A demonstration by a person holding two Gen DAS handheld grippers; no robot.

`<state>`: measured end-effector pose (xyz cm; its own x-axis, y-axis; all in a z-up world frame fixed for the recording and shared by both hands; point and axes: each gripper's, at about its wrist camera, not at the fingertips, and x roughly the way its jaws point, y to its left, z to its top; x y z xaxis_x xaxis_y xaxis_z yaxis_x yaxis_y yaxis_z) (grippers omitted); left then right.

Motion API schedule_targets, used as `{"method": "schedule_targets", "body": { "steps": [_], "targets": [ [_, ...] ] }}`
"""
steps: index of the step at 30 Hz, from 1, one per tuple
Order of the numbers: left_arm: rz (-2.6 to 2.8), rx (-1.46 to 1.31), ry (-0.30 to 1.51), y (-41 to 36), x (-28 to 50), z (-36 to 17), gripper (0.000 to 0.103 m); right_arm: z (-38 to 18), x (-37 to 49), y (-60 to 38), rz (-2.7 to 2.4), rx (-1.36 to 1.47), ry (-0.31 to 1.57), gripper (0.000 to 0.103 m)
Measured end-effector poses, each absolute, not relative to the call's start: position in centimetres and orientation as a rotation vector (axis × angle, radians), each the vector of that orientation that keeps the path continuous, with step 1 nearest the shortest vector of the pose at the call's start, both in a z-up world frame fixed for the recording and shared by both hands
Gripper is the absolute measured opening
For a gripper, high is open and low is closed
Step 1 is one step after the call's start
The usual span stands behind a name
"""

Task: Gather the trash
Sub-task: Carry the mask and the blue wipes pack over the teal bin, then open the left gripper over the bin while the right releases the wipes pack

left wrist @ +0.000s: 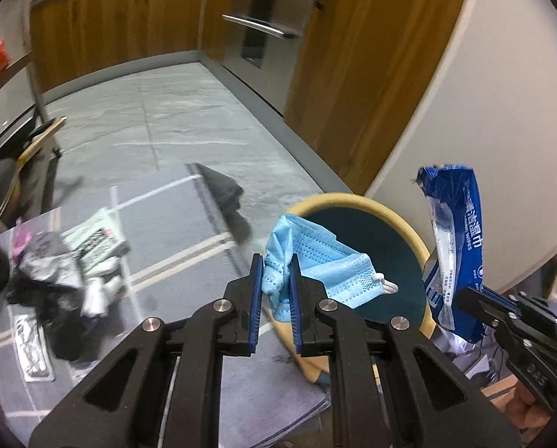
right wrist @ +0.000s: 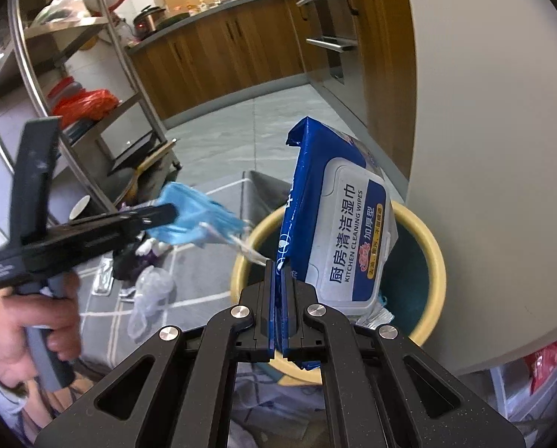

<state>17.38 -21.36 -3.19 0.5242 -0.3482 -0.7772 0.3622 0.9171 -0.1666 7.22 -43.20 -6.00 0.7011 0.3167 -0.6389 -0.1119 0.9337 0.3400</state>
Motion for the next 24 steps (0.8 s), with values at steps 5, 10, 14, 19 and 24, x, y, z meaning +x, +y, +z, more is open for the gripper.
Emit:
{"method": "schedule_targets", "body": {
  "steps": [5, 10, 14, 19, 24],
  "targets": [
    [-0.463, 0.079, 0.989, -24.5, 18.1, -5.8, 0.014, -6.5, 7.1, -43.8, 0.236, 0.301, 0.77, 0.003],
    [-0.483, 0.104, 1.045, -25.5, 18.6, -7.8, 0.033, -7.0, 7.3, -43.8, 0.243, 0.3, 0.786, 0.003],
    [-0.468, 0.09, 1.031, -24.5, 18.6, -7.4, 0.056, -7.3, 7.8, -43.5, 0.247, 0.292, 0.802, 0.003],
    [-0.465, 0.06, 1.02, -22.7, 18.5, -6.5, 0.057, -8.3, 8.8, -42.6, 0.259, 0.257, 0.851, 0.004],
    [-0.448, 0.01, 1.025, -20.8, 18.4, -5.6, 0.06, -9.6, 9.6, -41.2, 0.255, 0.184, 0.901, 0.004]
  ]
}}
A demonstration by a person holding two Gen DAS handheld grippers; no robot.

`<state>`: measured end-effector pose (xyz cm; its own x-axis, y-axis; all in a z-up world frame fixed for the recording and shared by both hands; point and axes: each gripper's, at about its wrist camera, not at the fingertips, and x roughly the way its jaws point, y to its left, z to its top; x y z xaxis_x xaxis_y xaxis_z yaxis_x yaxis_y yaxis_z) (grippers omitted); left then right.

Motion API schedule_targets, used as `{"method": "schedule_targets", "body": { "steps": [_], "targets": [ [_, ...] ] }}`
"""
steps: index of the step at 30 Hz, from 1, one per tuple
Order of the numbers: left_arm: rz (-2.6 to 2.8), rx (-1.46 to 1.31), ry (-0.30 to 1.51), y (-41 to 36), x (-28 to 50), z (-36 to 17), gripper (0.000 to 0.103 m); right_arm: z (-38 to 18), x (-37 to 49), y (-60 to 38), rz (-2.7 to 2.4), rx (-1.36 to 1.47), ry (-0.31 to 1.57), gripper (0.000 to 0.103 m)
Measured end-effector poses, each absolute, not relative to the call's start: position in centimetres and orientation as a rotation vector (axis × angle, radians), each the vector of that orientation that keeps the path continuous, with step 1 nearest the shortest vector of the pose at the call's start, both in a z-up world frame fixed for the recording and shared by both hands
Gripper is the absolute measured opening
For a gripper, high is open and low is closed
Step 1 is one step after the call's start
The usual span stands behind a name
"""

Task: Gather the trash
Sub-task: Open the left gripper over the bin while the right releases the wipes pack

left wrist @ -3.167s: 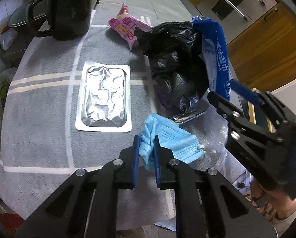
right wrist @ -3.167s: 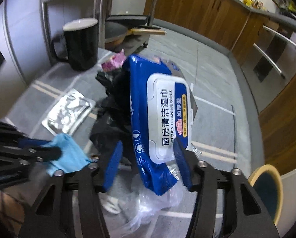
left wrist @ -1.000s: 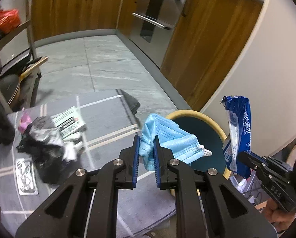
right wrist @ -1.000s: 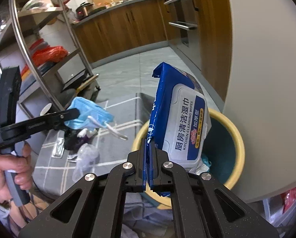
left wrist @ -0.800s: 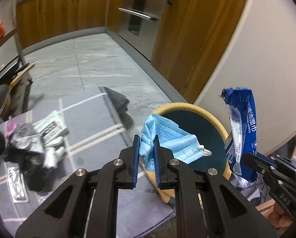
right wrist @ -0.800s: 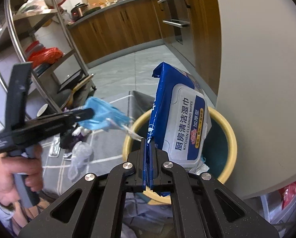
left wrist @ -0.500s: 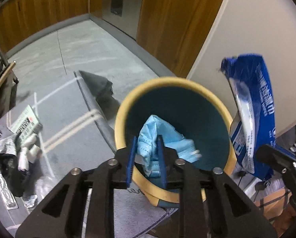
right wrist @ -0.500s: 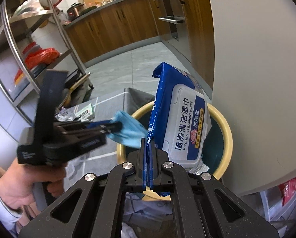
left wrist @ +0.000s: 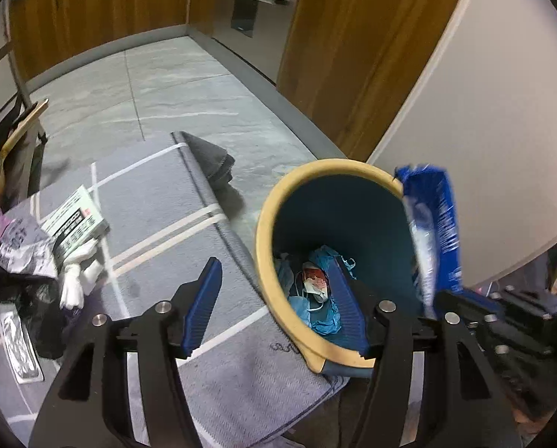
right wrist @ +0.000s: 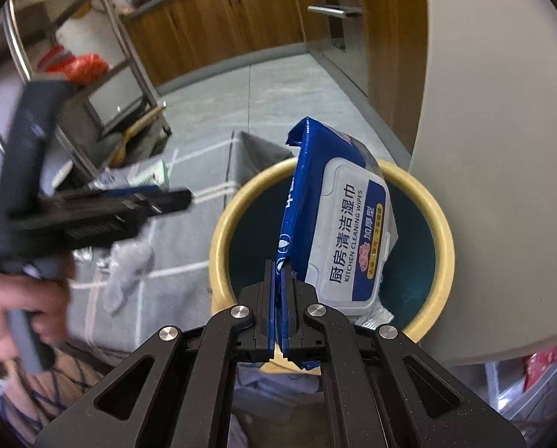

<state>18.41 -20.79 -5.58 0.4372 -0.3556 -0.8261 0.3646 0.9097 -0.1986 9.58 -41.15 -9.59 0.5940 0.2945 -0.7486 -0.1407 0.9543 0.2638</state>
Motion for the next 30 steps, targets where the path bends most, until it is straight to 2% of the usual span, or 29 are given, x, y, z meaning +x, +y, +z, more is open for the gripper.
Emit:
{"method": "schedule_targets", "body": {
  "steps": [6, 11, 13, 20, 22, 30],
  "targets": [
    [-0.442, -0.016, 0.999, -18.5, 17.9, -4.3, 0.067, -11.2, 10.5, -39.8, 0.239, 0.104, 0.956, 0.005],
    [-0.41, -0.041, 0.979, -15.4, 17.4, -3.5, 0.07, -11.7, 10.8, -39.3, 0.211, 0.069, 0.985, 0.021],
    [-0.386, -0.052, 0.973, -13.8, 17.3, -3.3, 0.072, -11.5, 10.7, -39.4, 0.211, 0.069, 0.972, 0.037],
    [-0.292, -0.106, 0.96, -7.8, 16.7, -3.3, 0.074, -9.9, 10.7, -38.7, 0.242, 0.11, 0.91, 0.039],
    [-0.264, -0.124, 0.954, -6.0, 16.6, -3.2, 0.074, -9.4, 10.8, -38.2, 0.261, 0.125, 0.894, 0.045],
    [-0.146, -0.201, 0.947, 0.9, 15.7, -3.9, 0.074, -8.7, 11.7, -34.8, 0.325, 0.13, 0.886, 0.05]
  ]
}}
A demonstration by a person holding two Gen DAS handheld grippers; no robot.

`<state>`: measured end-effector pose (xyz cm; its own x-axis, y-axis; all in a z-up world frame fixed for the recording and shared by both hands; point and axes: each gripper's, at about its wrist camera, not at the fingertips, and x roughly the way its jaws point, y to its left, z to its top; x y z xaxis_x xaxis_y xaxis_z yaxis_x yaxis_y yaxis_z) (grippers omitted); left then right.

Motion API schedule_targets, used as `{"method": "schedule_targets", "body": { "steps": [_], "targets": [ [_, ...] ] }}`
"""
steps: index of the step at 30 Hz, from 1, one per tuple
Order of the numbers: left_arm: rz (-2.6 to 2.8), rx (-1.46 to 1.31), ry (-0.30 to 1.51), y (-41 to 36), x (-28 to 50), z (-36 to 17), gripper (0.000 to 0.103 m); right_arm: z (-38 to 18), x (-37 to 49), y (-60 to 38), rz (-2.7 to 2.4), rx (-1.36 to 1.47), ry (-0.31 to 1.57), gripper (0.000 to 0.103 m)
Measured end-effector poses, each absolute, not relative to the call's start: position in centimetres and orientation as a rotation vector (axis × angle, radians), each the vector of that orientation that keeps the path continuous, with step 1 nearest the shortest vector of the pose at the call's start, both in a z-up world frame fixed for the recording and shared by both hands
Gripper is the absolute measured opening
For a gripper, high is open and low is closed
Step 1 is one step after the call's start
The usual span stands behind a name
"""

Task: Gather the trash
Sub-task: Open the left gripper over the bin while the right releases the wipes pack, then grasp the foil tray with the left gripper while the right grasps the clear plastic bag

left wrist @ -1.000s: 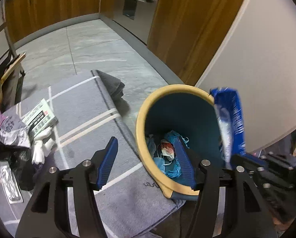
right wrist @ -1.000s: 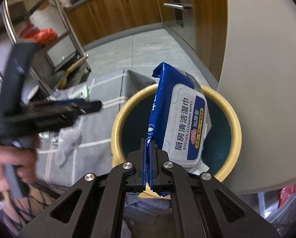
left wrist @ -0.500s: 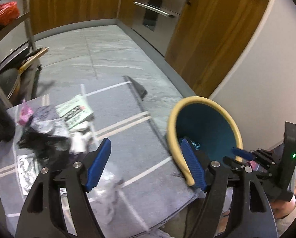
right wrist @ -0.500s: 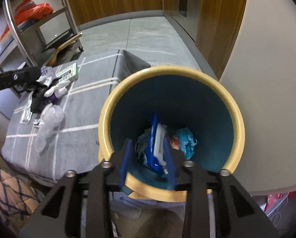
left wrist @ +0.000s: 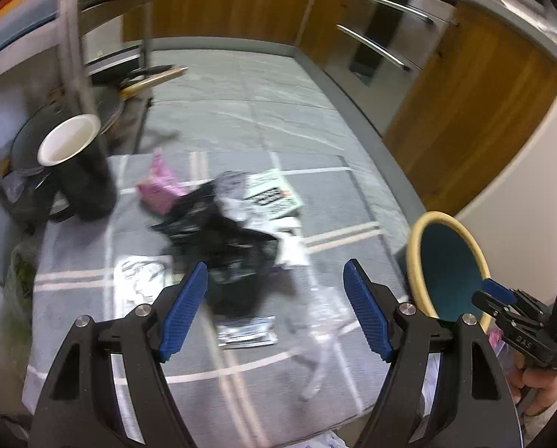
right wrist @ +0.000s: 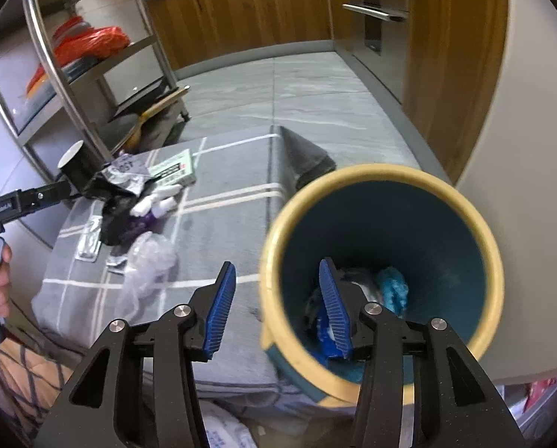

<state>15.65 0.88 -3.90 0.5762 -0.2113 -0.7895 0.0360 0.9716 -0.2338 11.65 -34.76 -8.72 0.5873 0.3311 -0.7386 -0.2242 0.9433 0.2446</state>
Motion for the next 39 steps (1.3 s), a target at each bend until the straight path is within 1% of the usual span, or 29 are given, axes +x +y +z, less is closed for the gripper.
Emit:
{"method": "schedule_targets", "body": {
  "steps": [5, 7, 17, 22, 27, 31, 33, 35, 36, 37, 38, 39],
  "targets": [
    [-0.075, -0.228, 0.959, 4.5, 15.0, -4.8, 0.074, -8.7, 12.1, -32.9, 0.353, 0.13, 0.897, 0.052],
    [-0.044, -0.23, 0.971, 5.6, 14.9, -5.5, 0.078, -8.8, 12.3, -32.3, 0.36, 0.133, 0.902, 0.054],
    [0.103, -0.281, 1.099, 11.8, 14.7, -11.2, 0.079, -9.1, 12.7, -28.8, 0.407, 0.112, 0.923, 0.055],
    [0.088, -0.263, 1.165, 11.5, 16.3, -13.7, 0.079, -9.4, 12.8, -27.4, 0.425, 0.095, 0.934, 0.055],
    [0.075, -0.209, 1.207, 10.0, 18.0, -15.5, 0.082, -10.0, 12.8, -26.4, 0.441, 0.079, 0.956, 0.055],
    [0.079, -0.133, 1.218, 8.9, 18.6, -16.6, 0.086, -10.5, 12.7, -25.7, 0.459, 0.083, 0.979, 0.055],
    [0.092, -0.069, 1.218, 8.1, 18.8, -16.9, 0.086, -10.7, 12.7, -25.3, 0.468, 0.086, 0.987, 0.055],
    [0.101, -0.042, 1.21, 7.6, 18.6, -16.9, 0.084, -10.9, 12.7, -24.6, 0.487, 0.095, 0.999, 0.055],
    [0.094, -0.033, 1.194, 7.2, 18.4, -16.8, 0.081, -11.1, 12.6, -24.2, 0.498, 0.098, 1.006, 0.055],
    [0.089, -0.025, 1.183, 7.0, 18.3, -16.7, 0.071, -11.2, 12.6, -23.9, 0.504, 0.097, 1.009, 0.055],
    [0.086, -0.024, 1.178, 6.8, 18.1, -16.4, 0.067, -11.4, 12.7, -23.4, 0.513, 0.093, 1.017, 0.055],
    [0.087, -0.028, 1.184, 6.5, 18.1, -16.4, 0.067, -11.6, 12.6, -23.1, 0.519, 0.09, 1.022, 0.055]
  ]
}}
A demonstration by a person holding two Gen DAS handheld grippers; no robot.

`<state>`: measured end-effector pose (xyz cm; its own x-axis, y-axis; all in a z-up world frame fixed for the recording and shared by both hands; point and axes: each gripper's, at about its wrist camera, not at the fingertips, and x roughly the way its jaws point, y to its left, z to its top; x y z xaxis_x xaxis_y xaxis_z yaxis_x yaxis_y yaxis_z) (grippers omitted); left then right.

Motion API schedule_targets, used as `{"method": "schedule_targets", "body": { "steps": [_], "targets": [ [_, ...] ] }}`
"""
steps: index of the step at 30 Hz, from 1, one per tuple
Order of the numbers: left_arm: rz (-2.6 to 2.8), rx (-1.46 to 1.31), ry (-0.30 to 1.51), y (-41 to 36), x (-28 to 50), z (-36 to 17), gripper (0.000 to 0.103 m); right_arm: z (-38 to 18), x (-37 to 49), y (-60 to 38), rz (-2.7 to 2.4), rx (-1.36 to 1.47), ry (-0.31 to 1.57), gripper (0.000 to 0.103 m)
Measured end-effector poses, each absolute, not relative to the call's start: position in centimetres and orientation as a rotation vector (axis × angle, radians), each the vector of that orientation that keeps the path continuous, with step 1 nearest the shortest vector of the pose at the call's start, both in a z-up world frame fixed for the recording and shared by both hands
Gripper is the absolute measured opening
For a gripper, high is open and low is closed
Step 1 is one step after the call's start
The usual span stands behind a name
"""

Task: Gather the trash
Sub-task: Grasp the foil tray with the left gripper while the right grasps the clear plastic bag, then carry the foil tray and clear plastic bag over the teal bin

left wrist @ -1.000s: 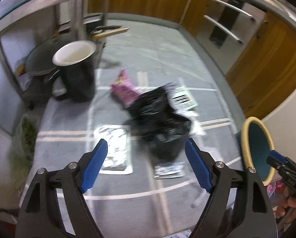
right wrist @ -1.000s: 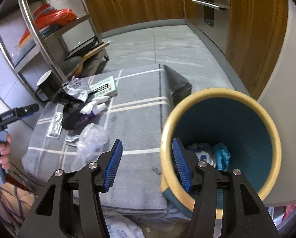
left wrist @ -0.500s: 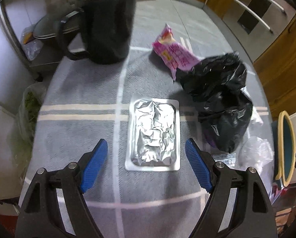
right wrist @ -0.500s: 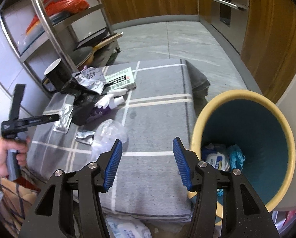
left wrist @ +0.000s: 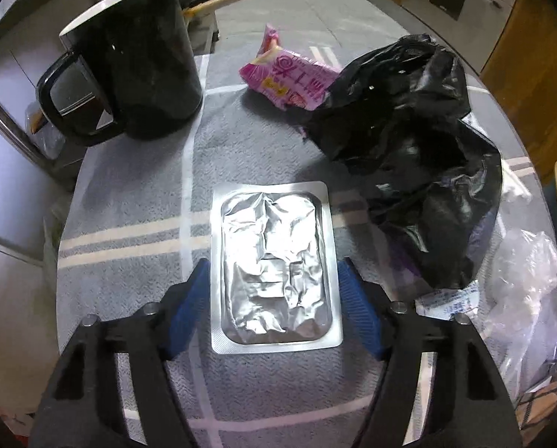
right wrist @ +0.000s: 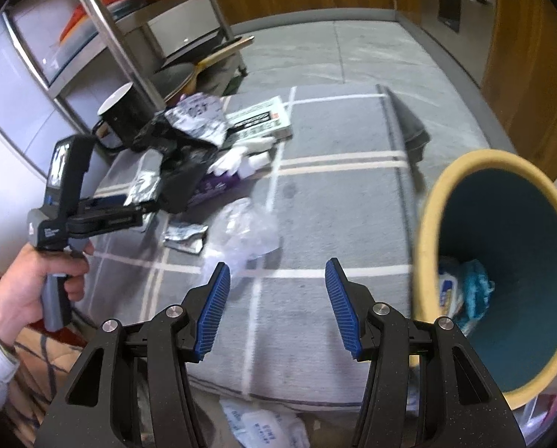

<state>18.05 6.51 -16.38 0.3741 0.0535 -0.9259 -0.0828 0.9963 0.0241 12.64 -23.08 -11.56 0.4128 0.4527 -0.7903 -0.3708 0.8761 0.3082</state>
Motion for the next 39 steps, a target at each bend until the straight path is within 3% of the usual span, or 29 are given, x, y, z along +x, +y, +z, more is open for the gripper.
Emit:
{"method": "schedule_targets", "body": {
  "steps": [5, 7, 12, 19, 20, 23, 27, 39],
  "targets": [
    [0.102, -0.088, 1.184, 7.4, 17.0, -15.8, 0.067, -11.9, 12.7, -21.9, 0.538, 0.089, 1.034, 0.055],
    [0.106, -0.116, 1.173, 8.0, 16.7, -14.9, 0.067, -11.9, 13.0, -21.7, 0.538, 0.113, 1.032, 0.064],
    [0.083, -0.157, 1.123, 8.1, 15.2, -11.2, 0.067, -12.5, 14.1, -20.7, 0.527, 0.136, 1.043, 0.076],
    [-0.007, -0.129, 1.055, 7.7, 13.3, -5.8, 0.067, -14.0, 14.9, -18.0, 0.536, 0.115, 1.075, 0.076],
    [-0.015, -0.123, 1.048, 7.1, 13.1, -5.3, 0.067, -14.3, 15.0, -17.6, 0.53, 0.105, 1.078, 0.073],
    [-0.051, -0.107, 1.034, 6.3, 11.8, -4.3, 0.067, -15.0, 15.2, -17.4, 0.526, 0.102, 1.101, 0.049],
    [-0.084, -0.141, 1.023, 6.0, 11.8, -4.0, 0.067, -14.7, 15.0, -17.7, 0.538, 0.105, 1.083, 0.037],
    [-0.133, -0.173, 0.957, 3.5, 12.4, -2.5, 0.067, -12.0, 14.1, -21.7, 0.516, 0.176, 1.022, 0.034]
  ]
}}
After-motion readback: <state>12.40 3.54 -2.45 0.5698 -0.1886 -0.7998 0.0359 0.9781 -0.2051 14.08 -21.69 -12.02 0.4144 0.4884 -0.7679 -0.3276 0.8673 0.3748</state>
